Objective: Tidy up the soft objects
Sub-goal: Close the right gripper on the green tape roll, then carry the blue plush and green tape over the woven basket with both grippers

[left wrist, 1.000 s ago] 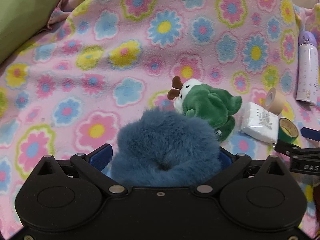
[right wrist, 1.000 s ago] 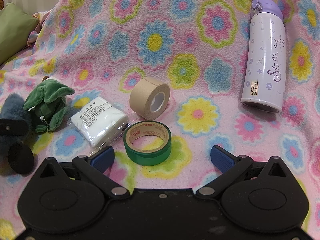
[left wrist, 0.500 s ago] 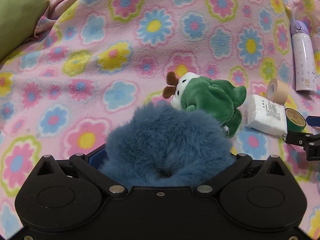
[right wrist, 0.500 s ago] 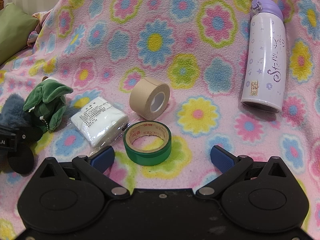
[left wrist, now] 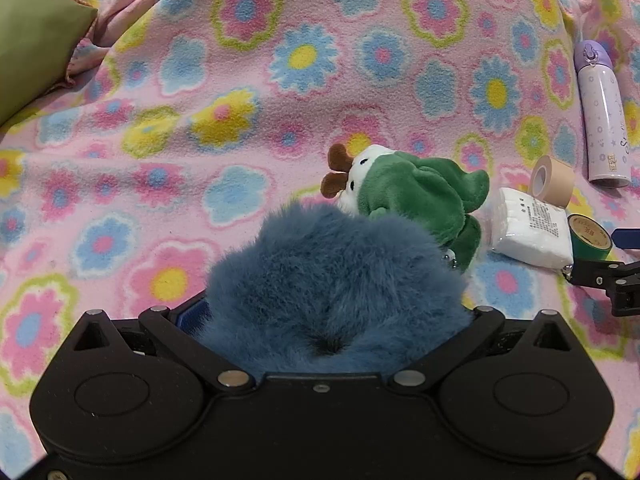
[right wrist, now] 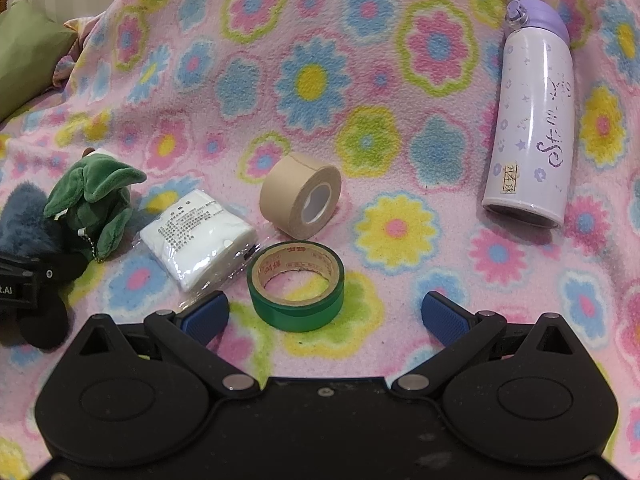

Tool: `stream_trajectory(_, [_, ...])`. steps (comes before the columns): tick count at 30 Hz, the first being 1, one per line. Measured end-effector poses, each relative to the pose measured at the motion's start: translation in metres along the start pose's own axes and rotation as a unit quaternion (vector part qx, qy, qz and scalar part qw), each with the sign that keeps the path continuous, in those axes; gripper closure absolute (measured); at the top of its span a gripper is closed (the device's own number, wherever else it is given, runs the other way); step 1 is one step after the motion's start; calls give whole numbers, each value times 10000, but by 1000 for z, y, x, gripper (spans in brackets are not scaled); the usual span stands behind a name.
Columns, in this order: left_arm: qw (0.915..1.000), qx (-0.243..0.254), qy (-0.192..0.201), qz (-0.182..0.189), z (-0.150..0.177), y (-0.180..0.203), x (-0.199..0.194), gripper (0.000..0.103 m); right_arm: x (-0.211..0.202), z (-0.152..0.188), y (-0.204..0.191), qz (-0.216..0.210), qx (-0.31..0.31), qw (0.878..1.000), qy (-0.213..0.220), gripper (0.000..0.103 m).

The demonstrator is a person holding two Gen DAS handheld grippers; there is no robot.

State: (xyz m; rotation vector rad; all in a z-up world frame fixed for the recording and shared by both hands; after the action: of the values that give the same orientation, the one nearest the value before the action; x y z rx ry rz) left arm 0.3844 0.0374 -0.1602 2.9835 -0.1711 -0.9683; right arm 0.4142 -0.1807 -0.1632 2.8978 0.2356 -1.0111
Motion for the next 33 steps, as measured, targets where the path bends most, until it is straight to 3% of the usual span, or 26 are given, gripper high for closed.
stream_trajectory(7, [10000, -34, 44, 31, 0, 0, -1, 3, 0, -1, 1, -36, 46, 10000, -13, 1])
stream_trajectory(12, [10000, -55, 63, 53, 1, 0, -1, 4, -6, -5, 4, 73, 213, 9997, 92, 24])
stream_trajectory(15, [9999, -87, 108, 76, 0, -1, -2, 6, -9, -8, 0, -3, 231, 9997, 100, 54])
stream_trajectory(23, [9994, 88, 296, 164, -1, 7, -16, 34, -31, -13, -5, -182, 495, 9986, -17, 56])
stream_trajectory(33, [9993, -68, 336, 123, -13, 1, -42, 40, -68, -12, -2, -126, 723, 9973, 71, 56])
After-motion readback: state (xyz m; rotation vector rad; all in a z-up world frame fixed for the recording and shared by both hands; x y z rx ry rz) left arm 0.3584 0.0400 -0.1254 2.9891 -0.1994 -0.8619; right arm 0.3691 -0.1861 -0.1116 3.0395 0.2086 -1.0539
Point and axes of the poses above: each gripper's, at about its wrist camera, not at the fingertips, and x roughly the way its jaws point, y to its right, z to its underside, the point moved 9 cm from there along x, roughly the way its jaws point, and after that the axes turned 6 degrees about y, right-handed, at the moved point
